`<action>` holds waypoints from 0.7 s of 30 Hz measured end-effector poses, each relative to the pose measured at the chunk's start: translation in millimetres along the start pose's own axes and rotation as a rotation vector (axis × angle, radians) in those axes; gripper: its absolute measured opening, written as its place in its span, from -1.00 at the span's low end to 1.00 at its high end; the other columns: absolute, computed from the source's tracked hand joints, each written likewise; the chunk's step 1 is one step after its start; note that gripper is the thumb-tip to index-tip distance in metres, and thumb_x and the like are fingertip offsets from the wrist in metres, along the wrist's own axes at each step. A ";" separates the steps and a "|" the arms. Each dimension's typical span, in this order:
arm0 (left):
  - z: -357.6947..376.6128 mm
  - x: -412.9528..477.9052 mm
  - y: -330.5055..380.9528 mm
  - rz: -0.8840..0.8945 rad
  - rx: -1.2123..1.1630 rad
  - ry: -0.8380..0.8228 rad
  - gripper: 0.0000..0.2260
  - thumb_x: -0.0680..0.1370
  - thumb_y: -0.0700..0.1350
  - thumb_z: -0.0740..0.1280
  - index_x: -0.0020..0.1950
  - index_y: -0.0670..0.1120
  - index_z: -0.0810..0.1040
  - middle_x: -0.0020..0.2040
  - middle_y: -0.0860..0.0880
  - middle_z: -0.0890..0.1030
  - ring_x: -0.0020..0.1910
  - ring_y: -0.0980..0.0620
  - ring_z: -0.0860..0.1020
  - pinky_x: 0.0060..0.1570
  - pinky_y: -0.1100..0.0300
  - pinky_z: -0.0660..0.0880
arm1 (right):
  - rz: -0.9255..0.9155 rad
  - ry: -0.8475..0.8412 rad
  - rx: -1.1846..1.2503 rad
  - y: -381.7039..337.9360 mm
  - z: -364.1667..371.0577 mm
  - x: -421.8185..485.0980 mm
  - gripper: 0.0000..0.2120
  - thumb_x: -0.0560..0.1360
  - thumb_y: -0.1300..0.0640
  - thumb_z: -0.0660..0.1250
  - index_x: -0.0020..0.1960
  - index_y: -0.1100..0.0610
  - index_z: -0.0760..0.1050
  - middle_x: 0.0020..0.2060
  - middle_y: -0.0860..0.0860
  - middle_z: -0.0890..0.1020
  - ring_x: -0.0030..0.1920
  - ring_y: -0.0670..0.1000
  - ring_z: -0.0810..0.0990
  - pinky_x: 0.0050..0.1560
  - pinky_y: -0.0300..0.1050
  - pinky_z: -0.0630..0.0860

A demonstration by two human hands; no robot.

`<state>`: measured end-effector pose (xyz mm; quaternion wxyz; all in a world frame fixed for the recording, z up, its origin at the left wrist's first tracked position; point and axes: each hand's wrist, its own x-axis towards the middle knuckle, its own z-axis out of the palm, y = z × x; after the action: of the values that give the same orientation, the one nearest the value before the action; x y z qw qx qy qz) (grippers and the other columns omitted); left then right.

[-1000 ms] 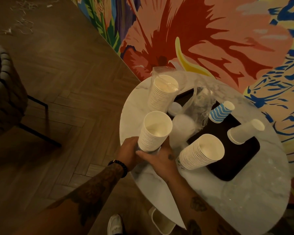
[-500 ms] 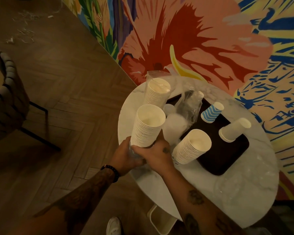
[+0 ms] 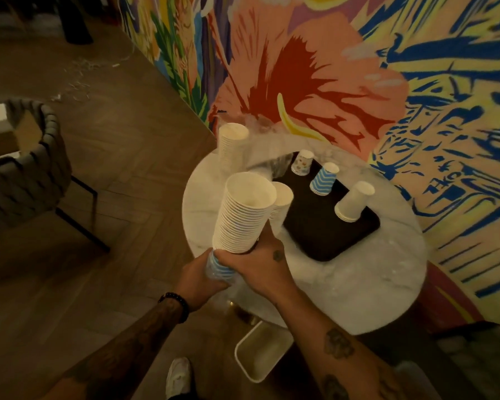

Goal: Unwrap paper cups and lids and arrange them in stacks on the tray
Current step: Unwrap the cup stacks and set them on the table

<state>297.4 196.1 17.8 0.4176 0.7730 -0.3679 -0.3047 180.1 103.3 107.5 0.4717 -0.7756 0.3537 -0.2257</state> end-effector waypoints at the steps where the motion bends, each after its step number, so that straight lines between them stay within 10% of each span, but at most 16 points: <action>1: 12.4 -8.4 1.3 0.002 0.021 -0.021 -0.48 0.39 0.03 0.58 0.27 0.16 0.45 0.14 0.20 0.57 0.09 0.25 0.55 0.04 0.45 0.45 | -0.001 -0.007 0.009 7.8 -12.3 -11.8 -0.19 0.27 -0.03 0.63 0.41 -0.05 0.31 0.26 -0.07 0.56 0.28 -0.04 0.55 0.24 -0.02 0.58; 6: 66.0 -39.4 19.0 -0.021 0.137 -0.114 -0.45 0.32 0.31 0.46 0.23 0.15 0.50 0.11 0.15 0.62 0.08 0.17 0.60 0.14 0.11 0.58 | 0.066 0.016 0.049 47.1 -68.1 -52.9 -0.10 0.20 -0.16 0.61 0.45 -0.11 0.31 0.24 -0.15 0.57 0.22 -0.12 0.58 0.17 -0.18 0.59; 12: 86.7 -43.0 36.8 -0.102 0.122 -0.012 -0.63 0.40 -0.04 0.57 0.14 -0.04 0.55 0.06 0.04 0.62 0.06 0.03 0.58 0.07 0.14 0.52 | 0.117 0.101 0.118 68.4 -127.8 -54.1 -0.25 0.29 0.02 0.65 0.37 -0.08 0.36 0.10 -0.25 0.56 0.09 -0.21 0.58 0.01 -0.44 0.52; 16: 83.4 -46.8 41.1 -0.203 -0.046 0.052 -0.65 0.41 -0.05 0.57 0.11 -0.05 0.55 0.03 0.05 0.60 0.00 0.09 0.57 -0.11 0.25 0.49 | 0.086 0.156 0.105 77.4 -136.9 -34.0 -0.20 0.28 0.01 0.66 0.41 -0.06 0.34 0.17 -0.17 0.57 0.14 -0.14 0.58 0.15 -0.23 0.57; 21: 65.5 -64.7 27.8 -0.303 -0.256 0.118 -0.59 0.36 -0.08 0.61 0.12 -0.06 0.55 0.08 -0.07 0.65 0.07 -0.06 0.63 0.05 -0.02 0.61 | 0.058 0.142 0.086 83.5 -117.2 1.5 -0.20 0.26 0.01 0.67 0.40 -0.04 0.37 0.23 -0.13 0.57 0.18 -0.09 0.56 0.09 -0.29 0.48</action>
<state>202.6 211.2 22.1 0.4826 0.7765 -0.1807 -0.3626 72.9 9.6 86.2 0.4846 -0.7261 0.3985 -0.2813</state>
